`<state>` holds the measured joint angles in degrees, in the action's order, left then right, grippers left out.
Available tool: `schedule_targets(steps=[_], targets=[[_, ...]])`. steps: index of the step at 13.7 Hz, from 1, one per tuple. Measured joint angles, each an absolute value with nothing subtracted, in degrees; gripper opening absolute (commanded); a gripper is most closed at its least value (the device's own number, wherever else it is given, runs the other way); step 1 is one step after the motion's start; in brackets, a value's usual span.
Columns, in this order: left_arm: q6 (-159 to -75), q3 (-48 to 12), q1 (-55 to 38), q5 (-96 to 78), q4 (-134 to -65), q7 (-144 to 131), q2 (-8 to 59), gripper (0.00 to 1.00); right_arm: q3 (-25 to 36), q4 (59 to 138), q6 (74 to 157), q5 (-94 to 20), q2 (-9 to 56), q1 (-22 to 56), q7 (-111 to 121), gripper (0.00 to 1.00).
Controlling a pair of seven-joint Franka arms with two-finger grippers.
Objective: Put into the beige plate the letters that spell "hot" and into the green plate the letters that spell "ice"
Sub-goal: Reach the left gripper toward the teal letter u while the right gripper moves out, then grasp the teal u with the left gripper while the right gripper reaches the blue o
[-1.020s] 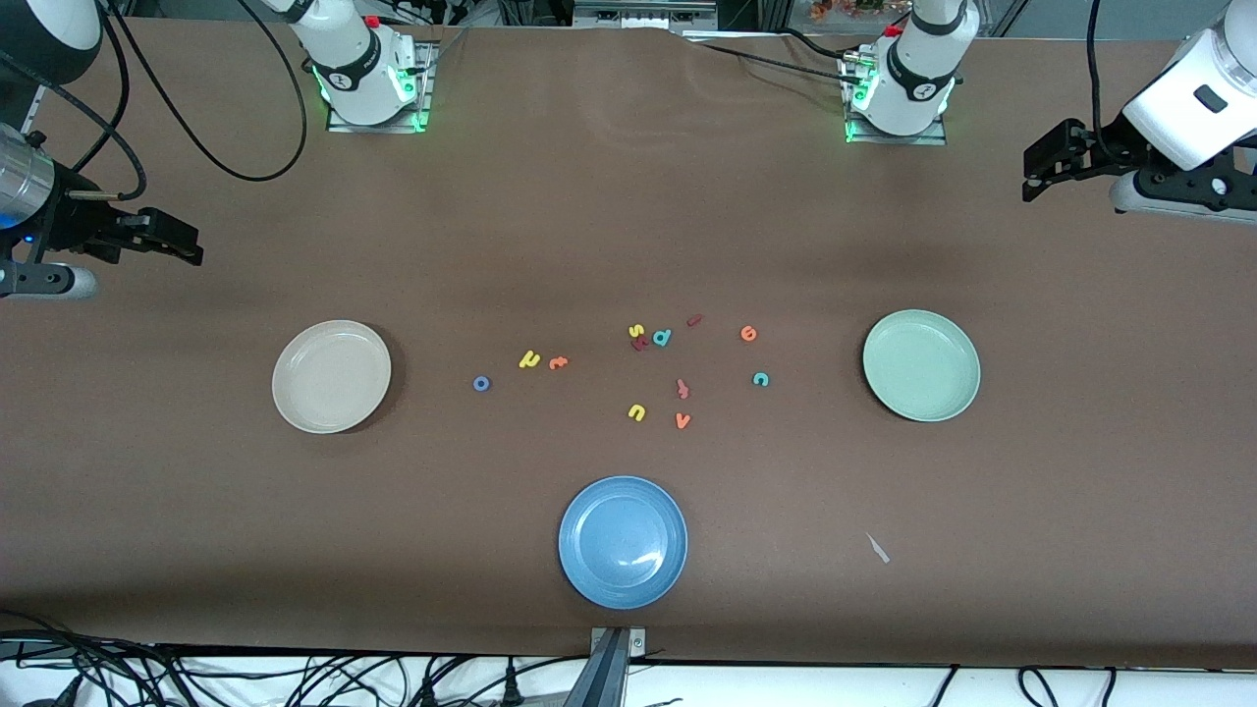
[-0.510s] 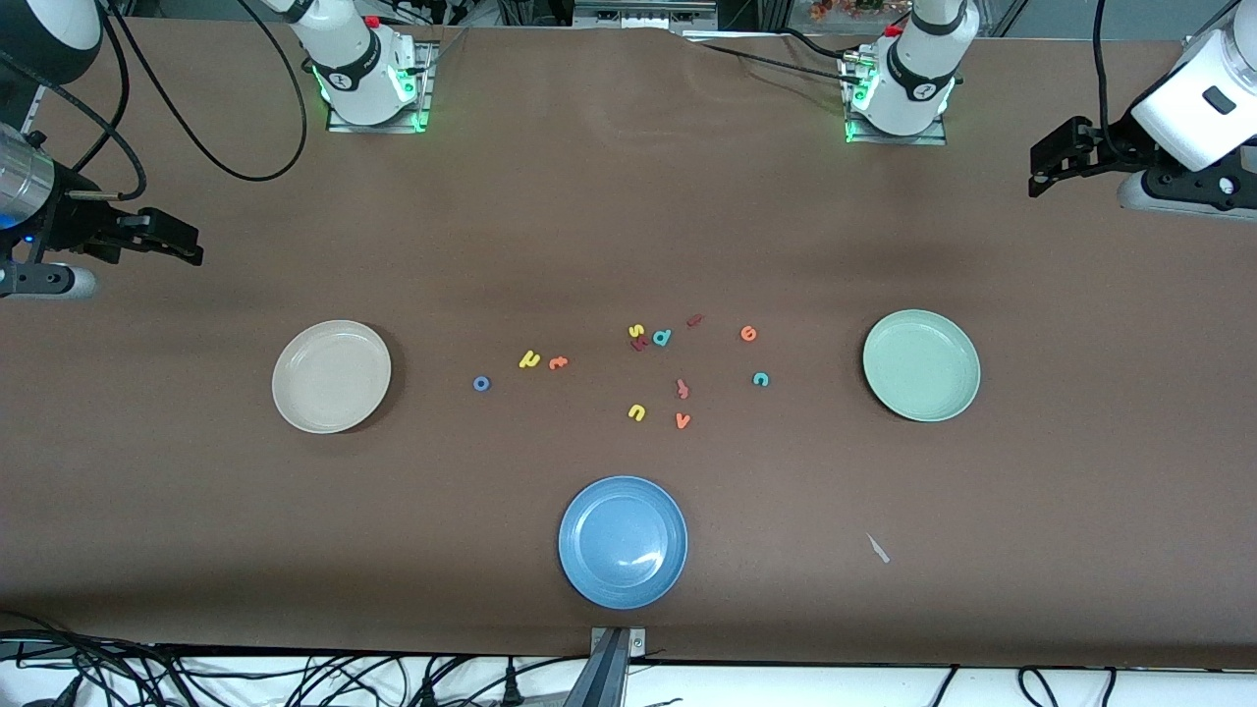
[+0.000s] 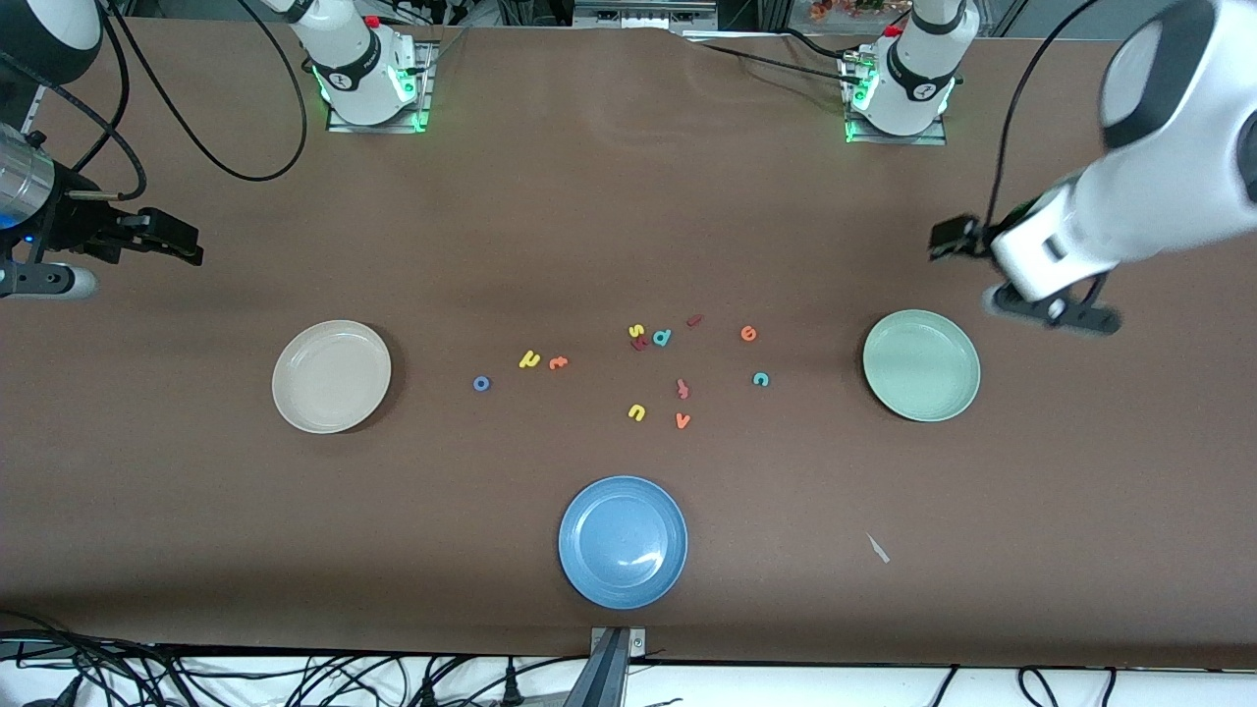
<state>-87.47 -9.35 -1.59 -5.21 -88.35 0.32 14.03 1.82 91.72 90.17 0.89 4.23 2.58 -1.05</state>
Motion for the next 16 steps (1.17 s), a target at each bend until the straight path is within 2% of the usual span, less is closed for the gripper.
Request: schedule_targets(steps=[5,8,10,14,16], targets=[[-104.6,-9.6,-8.9,-5.4,-87.9,-0.2,27.3,1.00,1.8,91.7,90.2,0.9,4.3,2.7,-1.0,1.00],[-111.5,-9.6,-9.9,-5.4,-87.6,-0.2,34.1,1.00,1.8,91.7,90.2,0.9,4.6,2.9,-1.0,1.00],[-116.4,-9.7,-10.9,-5.4,-87.8,-0.2,37.4,1.00,1.8,91.7,90.2,0.8,5.0,3.0,-1.0,1.00],[-126.8,-9.7,-15.9,-4.8,-93.5,-4.3,39.8,0.99,1.6,91.9,91.3,-1.2,7.1,5.3,-3.3,1.00],[-130.4,-9.6,-16.0,-4.8,-96.1,-4.9,39.8,0.86,1.5,92.7,94.7,-1.5,8.9,8.1,-9.1,1.00]])
